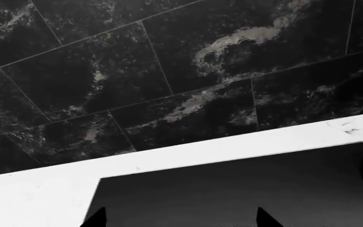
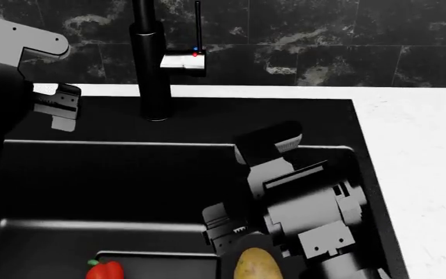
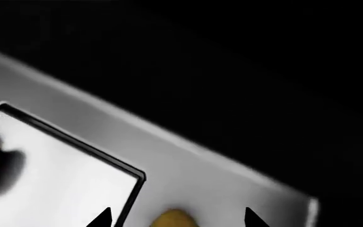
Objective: Pick the vegetables from the sink and place them on the cutting board.
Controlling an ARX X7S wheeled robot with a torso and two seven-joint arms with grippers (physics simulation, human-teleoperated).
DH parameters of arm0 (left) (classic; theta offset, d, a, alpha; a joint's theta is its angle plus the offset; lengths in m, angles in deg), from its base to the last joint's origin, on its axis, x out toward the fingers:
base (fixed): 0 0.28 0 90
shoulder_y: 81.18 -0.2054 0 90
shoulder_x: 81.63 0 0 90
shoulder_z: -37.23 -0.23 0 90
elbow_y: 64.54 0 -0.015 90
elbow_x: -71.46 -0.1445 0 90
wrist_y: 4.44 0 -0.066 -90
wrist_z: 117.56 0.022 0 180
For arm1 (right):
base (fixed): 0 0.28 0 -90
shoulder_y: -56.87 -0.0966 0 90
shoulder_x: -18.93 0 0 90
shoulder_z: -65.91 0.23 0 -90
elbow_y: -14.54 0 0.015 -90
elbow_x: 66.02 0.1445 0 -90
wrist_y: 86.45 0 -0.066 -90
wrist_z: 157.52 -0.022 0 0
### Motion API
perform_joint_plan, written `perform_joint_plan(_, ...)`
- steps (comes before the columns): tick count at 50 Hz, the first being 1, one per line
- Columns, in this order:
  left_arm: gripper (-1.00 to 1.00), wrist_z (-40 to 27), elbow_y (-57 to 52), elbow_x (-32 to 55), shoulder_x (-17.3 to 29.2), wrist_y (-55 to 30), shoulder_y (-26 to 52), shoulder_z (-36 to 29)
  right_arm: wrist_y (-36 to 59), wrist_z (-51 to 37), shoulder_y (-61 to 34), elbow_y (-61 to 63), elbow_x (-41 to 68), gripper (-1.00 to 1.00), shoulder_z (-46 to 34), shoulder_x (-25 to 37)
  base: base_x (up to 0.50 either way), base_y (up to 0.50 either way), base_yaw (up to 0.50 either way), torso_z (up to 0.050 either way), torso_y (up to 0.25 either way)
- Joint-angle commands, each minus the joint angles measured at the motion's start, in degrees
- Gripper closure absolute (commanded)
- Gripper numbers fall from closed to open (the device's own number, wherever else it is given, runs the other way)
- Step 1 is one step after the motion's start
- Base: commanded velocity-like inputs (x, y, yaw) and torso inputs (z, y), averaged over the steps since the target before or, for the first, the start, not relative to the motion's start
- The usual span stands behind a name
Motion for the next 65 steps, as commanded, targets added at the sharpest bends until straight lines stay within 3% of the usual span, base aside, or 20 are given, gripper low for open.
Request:
perform_joint_plan(1, -1.00, 2.11, -1.82, -0.20, -0.95, 0.38, -1.79, 0.58, -1.40, 0.75, 1.84, -2.20, -0.52, -1.00, 1.58, -0.97, 0.00, 0.00, 0.00, 0.000, 0.000)
perform_joint_plan(23, -1.00, 1.51, 3.57, -0.11, -1.55, 4.05, -1.45, -0.01, 0.21, -2.57, 3.57, -5.33, 2.57, -1.00, 6.49, -1.07, 0.00, 0.00, 0.00, 0.000, 0.000)
perform_joint_plan(42, -1.00, 1.41, 14.72, -0.01, -3.18, 11.27, 1.04, -0.88, -13.75, 3.14, 0.85, -29.30, 1.07, -1.00, 3.29, -4.94, 0.00, 0.00, 0.00, 0.000, 0.000)
perform_joint_plan(50, -1.00, 1.33, 15.32, 0.08, -3.37, 11.65, 1.08, -1.09, -12.76, 2.62, 1.82, -27.39, 2.78, -1.00, 2.88, -4.34, 0.00, 0.00, 0.00, 0.000, 0.000)
perform_joint_plan(51, -1.00, 1.31, 14.83, 0.11, -3.46, 11.36, 0.84, -1.11, -11.93, 1.41, 2.32, -24.62, 2.45, 1.00, 2.48, -3.77, 0.00, 0.00, 0.00, 0.000, 0.000)
perform_joint_plan(65, -1.00, 1.41, 12.28, 0.83, -3.37, 9.80, 0.09, -0.92, 10.05, -7.79, 7.84, 12.26, 8.42, 1.00, 7.00, 2.04, 0.00, 0.00, 0.00, 0.000, 0.000)
